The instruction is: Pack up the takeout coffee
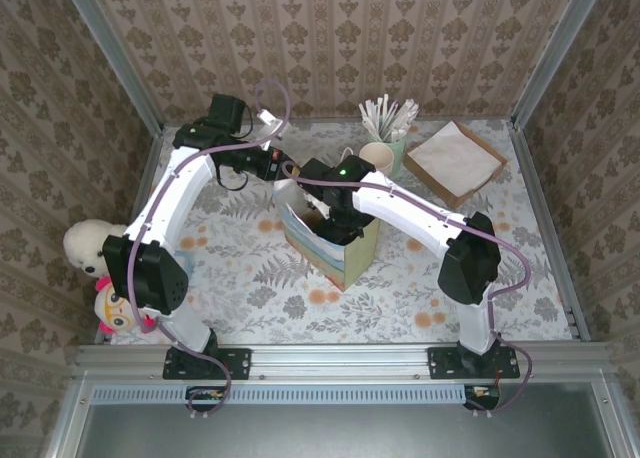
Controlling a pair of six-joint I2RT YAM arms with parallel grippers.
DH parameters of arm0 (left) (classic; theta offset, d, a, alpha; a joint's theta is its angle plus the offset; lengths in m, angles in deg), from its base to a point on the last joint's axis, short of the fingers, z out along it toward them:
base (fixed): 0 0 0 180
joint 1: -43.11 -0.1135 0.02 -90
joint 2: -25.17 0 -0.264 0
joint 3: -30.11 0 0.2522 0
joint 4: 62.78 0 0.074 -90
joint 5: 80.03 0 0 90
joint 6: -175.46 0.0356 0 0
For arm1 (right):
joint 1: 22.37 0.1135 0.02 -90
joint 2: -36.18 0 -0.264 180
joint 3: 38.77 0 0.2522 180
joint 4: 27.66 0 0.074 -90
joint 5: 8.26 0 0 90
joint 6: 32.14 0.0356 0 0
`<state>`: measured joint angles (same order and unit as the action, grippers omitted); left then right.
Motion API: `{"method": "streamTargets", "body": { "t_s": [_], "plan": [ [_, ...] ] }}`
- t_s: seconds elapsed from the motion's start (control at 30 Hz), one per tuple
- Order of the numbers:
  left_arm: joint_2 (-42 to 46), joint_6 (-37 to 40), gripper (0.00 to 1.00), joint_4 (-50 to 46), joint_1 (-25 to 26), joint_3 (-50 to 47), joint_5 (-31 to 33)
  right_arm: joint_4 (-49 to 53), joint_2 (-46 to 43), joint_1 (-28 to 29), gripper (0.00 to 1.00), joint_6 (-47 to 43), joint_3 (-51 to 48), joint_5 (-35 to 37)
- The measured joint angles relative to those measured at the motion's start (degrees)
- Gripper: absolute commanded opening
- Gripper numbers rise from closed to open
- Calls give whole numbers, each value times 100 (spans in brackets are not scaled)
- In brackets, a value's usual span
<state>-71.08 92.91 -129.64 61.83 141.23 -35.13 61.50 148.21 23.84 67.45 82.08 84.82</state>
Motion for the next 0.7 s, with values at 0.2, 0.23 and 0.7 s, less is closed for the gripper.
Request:
{"method": "streamTargets", "body": {
  "t_s": [0.2,0.23,0.7],
  "plan": [
    [0,0,0,0,0,-2,2,2,0,0,52,2,-7,20],
    [0,2,0,0,0,-7,2,2,0,0,52,2,-11,22],
    [0,0,0,0,0,-26,9,-2,24,0,52,-2,-101,39]
  ]
}}
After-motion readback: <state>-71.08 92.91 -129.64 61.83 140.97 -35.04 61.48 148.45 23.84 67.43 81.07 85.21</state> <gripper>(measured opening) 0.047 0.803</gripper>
